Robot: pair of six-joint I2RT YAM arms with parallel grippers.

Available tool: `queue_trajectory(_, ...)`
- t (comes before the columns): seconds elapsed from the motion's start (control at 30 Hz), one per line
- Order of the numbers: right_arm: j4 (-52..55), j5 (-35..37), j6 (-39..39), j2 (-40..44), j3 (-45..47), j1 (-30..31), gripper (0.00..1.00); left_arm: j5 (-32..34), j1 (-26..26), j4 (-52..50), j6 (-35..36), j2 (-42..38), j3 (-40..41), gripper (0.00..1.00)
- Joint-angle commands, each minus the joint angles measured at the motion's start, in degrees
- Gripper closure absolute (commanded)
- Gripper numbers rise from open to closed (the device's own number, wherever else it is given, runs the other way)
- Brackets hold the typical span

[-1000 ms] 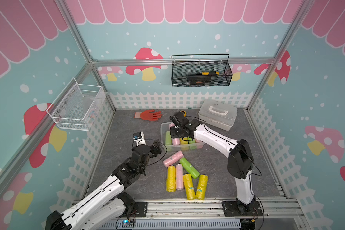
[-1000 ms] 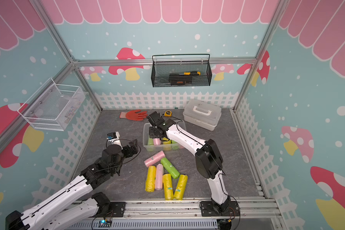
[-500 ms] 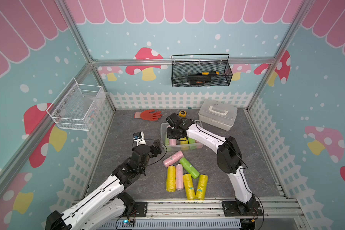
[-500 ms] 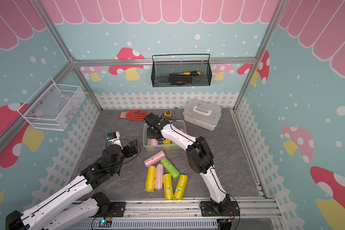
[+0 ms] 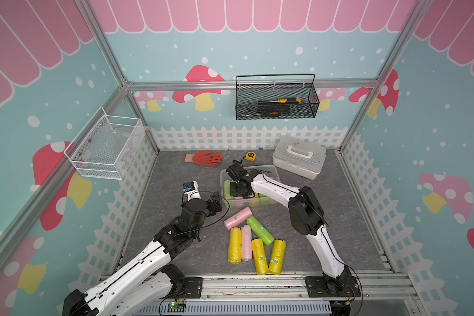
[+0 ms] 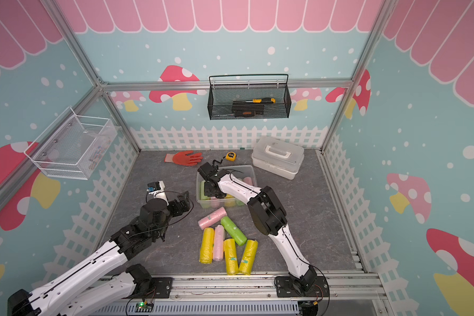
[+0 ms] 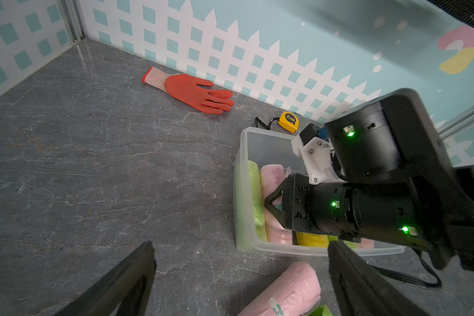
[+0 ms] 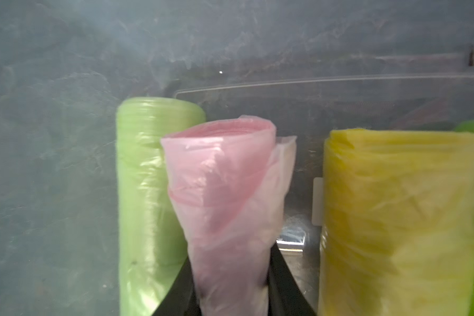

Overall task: Put the roll of trash bags into the storage box
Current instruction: Place the roll of trash bags in the storage box.

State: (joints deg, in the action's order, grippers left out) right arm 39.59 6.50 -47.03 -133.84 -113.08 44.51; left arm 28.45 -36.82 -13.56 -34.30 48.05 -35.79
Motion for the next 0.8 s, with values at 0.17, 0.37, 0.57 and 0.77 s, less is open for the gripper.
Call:
queue_trajectory(0.17,1.6,1.6,-1.3,-1.2,0.3,0.3,0.73,-0.5,0.3,-0.8,-0.5,-0.4,-1.4,0.01)
queue_trajectory(0.37,1.5,1.2,-1.5,0.9,0.8,0.3,0.52,-0.6,0.3,-0.8,-0.5,-0.3,-1.5,0.01)
queue_trajectory(0.57,1.4,1.8,-1.4,6.2,2.6,0.4,0.39,-0.6,0.3,-0.8,-0.5,-0.4,-1.4,0.01)
queue_trajectory(0.77,2.7,6.9,3.7,15.0,4.3,0.4,0.34,-0.6,0.3,-0.9,-0.5,-0.7,-1.4,0.01)
